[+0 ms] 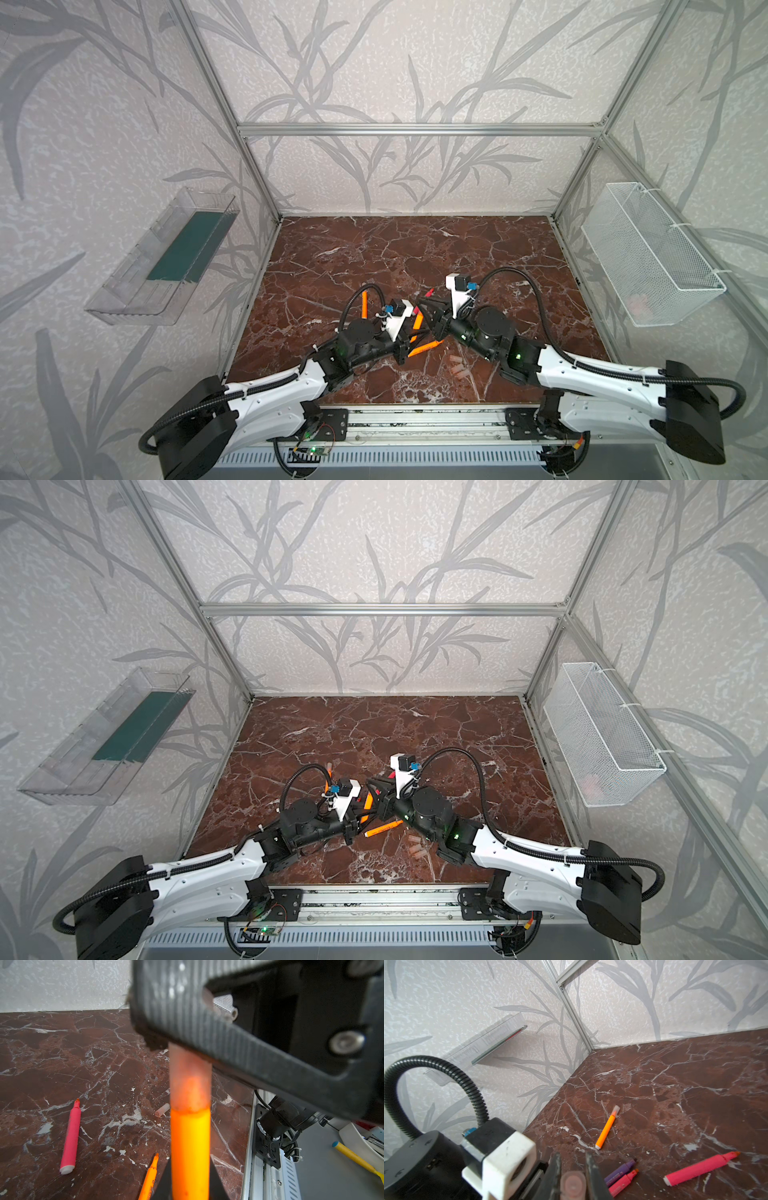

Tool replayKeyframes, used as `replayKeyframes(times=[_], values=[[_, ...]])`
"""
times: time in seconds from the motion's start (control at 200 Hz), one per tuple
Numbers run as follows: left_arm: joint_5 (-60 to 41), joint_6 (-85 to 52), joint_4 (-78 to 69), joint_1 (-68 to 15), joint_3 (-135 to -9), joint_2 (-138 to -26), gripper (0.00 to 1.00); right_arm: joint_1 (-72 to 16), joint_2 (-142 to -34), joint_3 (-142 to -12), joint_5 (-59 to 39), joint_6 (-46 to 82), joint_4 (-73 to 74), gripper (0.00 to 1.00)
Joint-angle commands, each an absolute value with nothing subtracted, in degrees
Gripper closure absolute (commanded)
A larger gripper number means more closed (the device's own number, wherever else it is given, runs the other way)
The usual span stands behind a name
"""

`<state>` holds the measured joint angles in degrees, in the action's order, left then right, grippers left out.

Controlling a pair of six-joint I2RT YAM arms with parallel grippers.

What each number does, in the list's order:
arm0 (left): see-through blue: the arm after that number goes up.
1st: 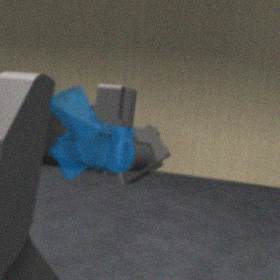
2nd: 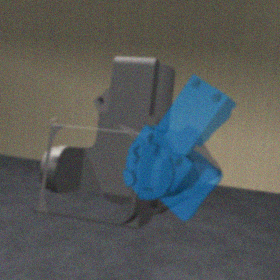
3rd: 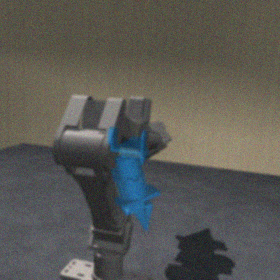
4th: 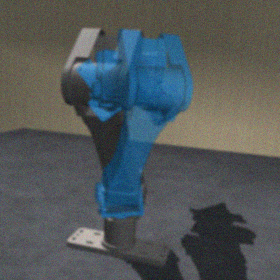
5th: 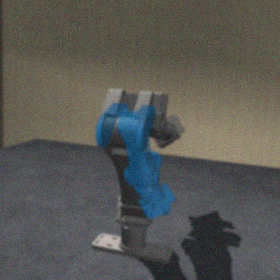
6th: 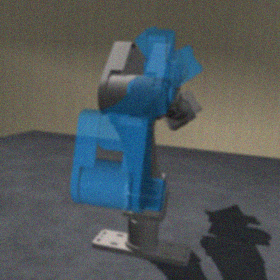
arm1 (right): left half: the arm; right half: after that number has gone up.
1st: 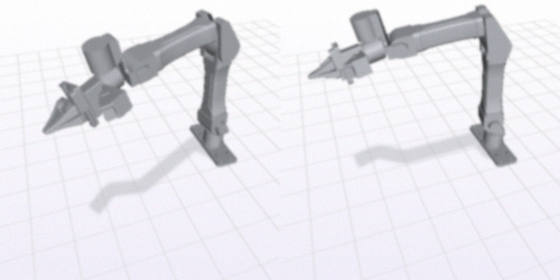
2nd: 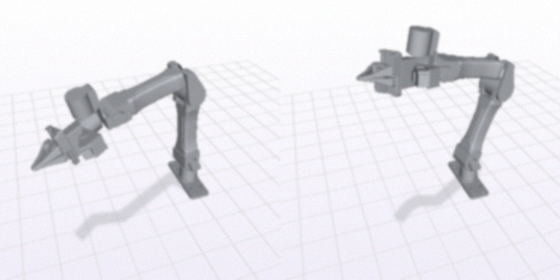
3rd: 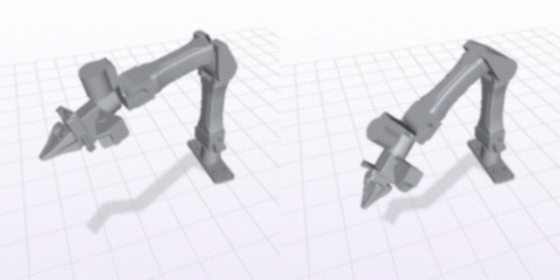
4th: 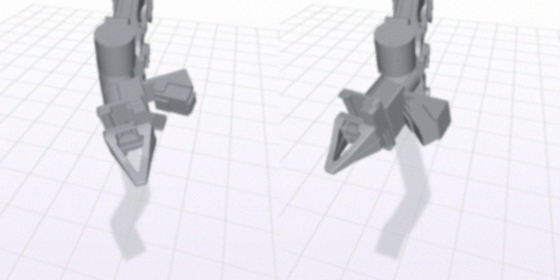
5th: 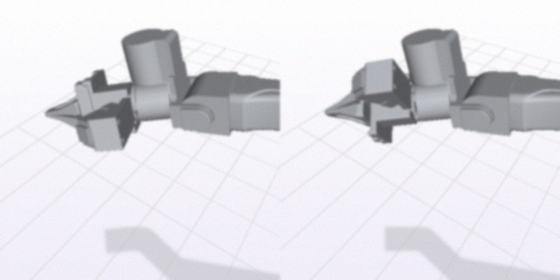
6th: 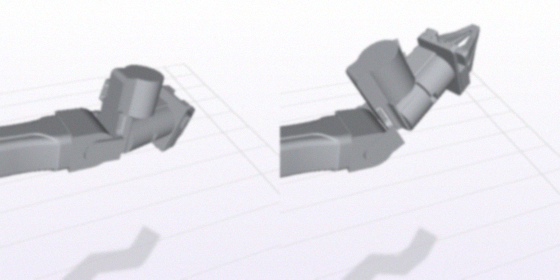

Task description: Insert the pens into the pen caps

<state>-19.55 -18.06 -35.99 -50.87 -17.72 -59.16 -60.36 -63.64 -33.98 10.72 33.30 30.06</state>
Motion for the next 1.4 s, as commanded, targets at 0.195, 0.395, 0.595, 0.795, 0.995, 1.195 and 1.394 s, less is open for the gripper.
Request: replayKeyframes(times=[0.195,0.395,0.595,0.795,0.995,1.195,1.394], values=[[-15.2,-15.1,-32.7,-50.7,-20.7,-56.3,1.00,-60.2,-65.6,-33.5,5.4,34.0,29.7,1.00],[-6.6,-12.9,-30.6,-49.8,-24.5,-53.9,1.00,-60.7,-68.6,-29.5,1.6,38.1,35.8,1.00],[2.8,-8.9,-29.6,-49.6,-28.5,-54.6,1.00,-63.8,-73.7,-29.3,2.6,41.0,39.1,1.00],[7.9,-7.7,-25.5,-48.9,-32.7,-54.0,1.00,-65.8,-76.2,-29.0,4.7,44.1,41.0,1.00],[-8.6,-14.3,-24.7,-41.0,-32.7,-51.5,1.00,-66.2,-76.8,-27.5,0.4,41.1,47.8,1.00],[-19.2,-19.9,-27.1,-35.2,-32.0,-50.4,1.00,-66.3,-78.0,-25.1,-4.8,36.9,55.0,1.00],[-14.8,-18.5,-25.6,-34.6,-32.2,-50.3,1.00,-70.6,-77.0,-27.9,2.3,37.2,45.0,1.00]])
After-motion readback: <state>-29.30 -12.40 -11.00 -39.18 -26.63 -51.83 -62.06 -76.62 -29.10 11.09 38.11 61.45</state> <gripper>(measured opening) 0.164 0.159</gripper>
